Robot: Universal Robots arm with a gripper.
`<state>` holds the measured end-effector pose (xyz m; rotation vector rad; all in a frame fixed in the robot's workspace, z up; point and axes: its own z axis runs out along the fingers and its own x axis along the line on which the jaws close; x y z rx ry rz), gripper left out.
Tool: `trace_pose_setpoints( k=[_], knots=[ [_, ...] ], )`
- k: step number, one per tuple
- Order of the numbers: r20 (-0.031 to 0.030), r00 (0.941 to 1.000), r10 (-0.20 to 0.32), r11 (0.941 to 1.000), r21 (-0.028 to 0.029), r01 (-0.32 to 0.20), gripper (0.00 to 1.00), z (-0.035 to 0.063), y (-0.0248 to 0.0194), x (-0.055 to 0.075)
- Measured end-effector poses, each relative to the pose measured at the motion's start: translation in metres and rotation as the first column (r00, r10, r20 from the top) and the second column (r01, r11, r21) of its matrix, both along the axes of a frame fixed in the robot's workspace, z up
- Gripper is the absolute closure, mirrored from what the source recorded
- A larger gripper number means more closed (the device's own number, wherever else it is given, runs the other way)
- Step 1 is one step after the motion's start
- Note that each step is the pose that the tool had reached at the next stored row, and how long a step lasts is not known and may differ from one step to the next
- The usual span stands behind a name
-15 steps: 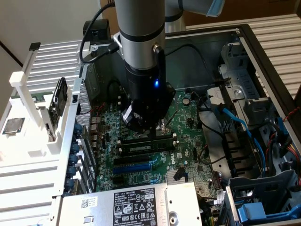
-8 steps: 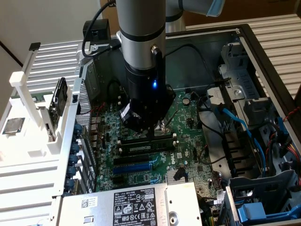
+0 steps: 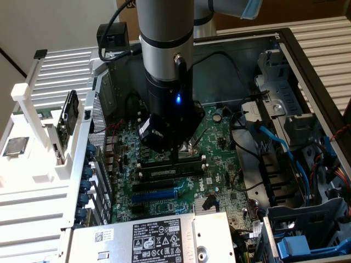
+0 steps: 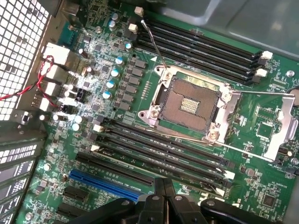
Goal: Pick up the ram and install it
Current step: 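Press down the ram until it locks into place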
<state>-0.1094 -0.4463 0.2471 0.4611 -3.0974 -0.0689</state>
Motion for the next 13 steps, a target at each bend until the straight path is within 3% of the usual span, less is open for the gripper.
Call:
trace_pose_setpoints(
  k=[3, 9, 13],
  knots=[
    [-0.0072, 0.9982, -0.06, 0.9982, -0.0002, 0.06, 0.9, 0.0, 0.0, 0.0],
    [-0.0088, 0.9923, -0.124, 0.9923, -0.0003, 0.124, 0.9, 0.0, 0.0, 0.0001],
    [-0.0091, 0.984, -0.178, 0.984, -0.0002, 0.178, 0.9, -0.0001, 0.0, 0.0001]
  ],
)
